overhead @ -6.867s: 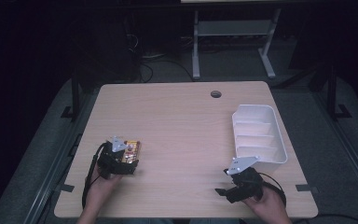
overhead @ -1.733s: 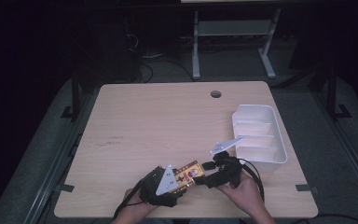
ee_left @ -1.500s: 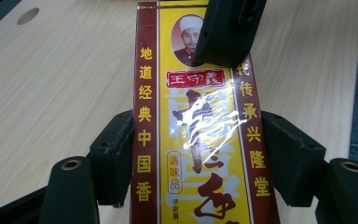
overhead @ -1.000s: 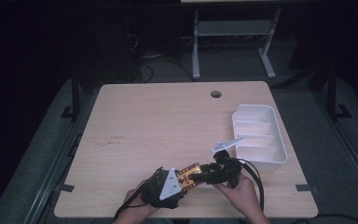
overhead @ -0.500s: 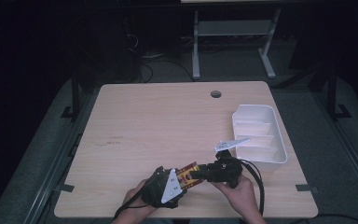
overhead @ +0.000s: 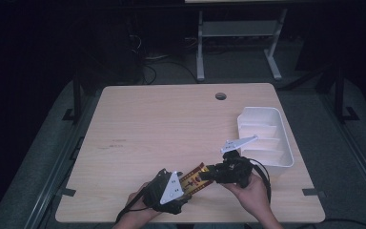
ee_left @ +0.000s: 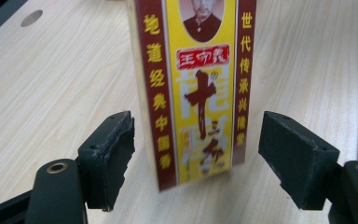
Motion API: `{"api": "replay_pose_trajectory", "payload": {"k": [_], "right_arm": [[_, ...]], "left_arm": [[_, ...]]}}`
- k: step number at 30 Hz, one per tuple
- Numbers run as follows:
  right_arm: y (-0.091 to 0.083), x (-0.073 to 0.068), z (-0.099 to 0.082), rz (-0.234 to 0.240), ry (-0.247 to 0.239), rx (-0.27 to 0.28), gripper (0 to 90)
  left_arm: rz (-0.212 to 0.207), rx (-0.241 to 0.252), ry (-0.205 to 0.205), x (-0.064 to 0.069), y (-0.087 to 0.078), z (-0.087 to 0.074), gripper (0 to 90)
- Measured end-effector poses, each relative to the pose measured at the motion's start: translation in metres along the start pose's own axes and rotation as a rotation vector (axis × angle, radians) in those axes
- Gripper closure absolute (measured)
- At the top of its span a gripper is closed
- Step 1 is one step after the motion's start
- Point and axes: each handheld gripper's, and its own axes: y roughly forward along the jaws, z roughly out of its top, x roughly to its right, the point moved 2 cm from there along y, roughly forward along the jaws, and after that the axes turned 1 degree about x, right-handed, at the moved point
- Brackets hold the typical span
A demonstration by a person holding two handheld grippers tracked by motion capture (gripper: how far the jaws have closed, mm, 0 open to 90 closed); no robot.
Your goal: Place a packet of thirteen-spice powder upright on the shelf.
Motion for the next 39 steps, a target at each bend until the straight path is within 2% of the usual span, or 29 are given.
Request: {"api": "replay_pose_trajectory", "payload": {"k": [1, 2, 4, 9, 13, 17, 22, 29, 32, 39], "right_arm": [[0.000, 0.000, 0.000, 0.000, 0.000, 0.000, 69.6], [-0.003, 0.000, 0.004, -0.028, -0.026, -0.022, 69.6], [-0.004, 0.001, 0.006, -0.033, -0.040, -0.027, 69.5], [-0.014, 0.004, 0.018, -0.051, -0.119, -0.072, 69.5], [-0.018, 0.007, 0.025, -0.048, -0.178, -0.106, 69.4], [-0.022, 0.007, 0.031, -0.045, -0.209, -0.133, 69.3], [-0.027, 0.009, 0.039, -0.052, -0.274, -0.179, 69.3], [-0.032, 0.010, 0.047, -0.051, -0.325, -0.208, 69.3], [-0.034, 0.011, 0.053, -0.056, -0.356, -0.237, 69.2], [-0.038, 0.012, 0.061, -0.052, -0.386, -0.259, 69.2]], "left_arm": [[0.000, 0.000, 0.000, 0.000, 0.000, 0.000, 26.0], [-0.011, 0.004, -0.014, -0.002, -0.002, -0.001, 26.0], [-0.016, 0.007, -0.021, -0.004, -0.002, -0.001, 26.0], [-0.053, 0.021, -0.075, -0.011, -0.004, -0.004, 26.1], [-0.063, 0.023, -0.094, -0.015, -0.006, -0.006, 26.1], [-0.071, 0.023, -0.106, -0.017, -0.006, -0.008, 26.1], [-0.088, 0.022, -0.130, -0.021, -0.007, -0.010, 26.1], [-0.093, 0.030, -0.147, -0.025, -0.009, -0.012, 26.1], [-0.102, 0.025, -0.154, -0.027, -0.010, -0.013, 26.1], [-0.108, 0.023, -0.167, -0.030, -0.012, -0.015, 26.1]]}}
